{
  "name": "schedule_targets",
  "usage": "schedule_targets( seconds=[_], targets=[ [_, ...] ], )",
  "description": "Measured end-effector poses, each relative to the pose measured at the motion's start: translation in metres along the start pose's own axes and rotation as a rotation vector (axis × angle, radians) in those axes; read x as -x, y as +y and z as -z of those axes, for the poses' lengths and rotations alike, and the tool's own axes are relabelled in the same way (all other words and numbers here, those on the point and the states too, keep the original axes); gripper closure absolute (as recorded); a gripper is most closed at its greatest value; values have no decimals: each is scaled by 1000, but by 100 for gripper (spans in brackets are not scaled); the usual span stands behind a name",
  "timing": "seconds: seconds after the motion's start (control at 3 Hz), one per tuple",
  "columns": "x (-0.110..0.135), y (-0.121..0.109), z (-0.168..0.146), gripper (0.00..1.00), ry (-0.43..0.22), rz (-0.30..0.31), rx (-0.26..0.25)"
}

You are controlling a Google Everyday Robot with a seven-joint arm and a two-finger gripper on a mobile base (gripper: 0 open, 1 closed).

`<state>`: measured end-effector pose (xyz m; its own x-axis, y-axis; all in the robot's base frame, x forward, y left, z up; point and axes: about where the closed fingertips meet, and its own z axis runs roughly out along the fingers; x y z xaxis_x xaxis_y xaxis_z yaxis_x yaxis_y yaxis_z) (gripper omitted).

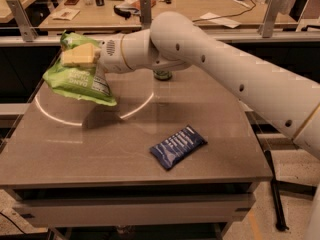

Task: Pick green rice chip bag

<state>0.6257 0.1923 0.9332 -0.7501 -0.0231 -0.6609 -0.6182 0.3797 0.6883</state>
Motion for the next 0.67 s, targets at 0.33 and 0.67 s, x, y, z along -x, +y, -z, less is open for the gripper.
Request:
schedule_targets(
  seconds=[0.33, 0.67],
  targets=[
    [0, 4, 1, 100, 16, -63, 105],
    [-2, 5, -1, 100, 21, -61, 105]
  ],
)
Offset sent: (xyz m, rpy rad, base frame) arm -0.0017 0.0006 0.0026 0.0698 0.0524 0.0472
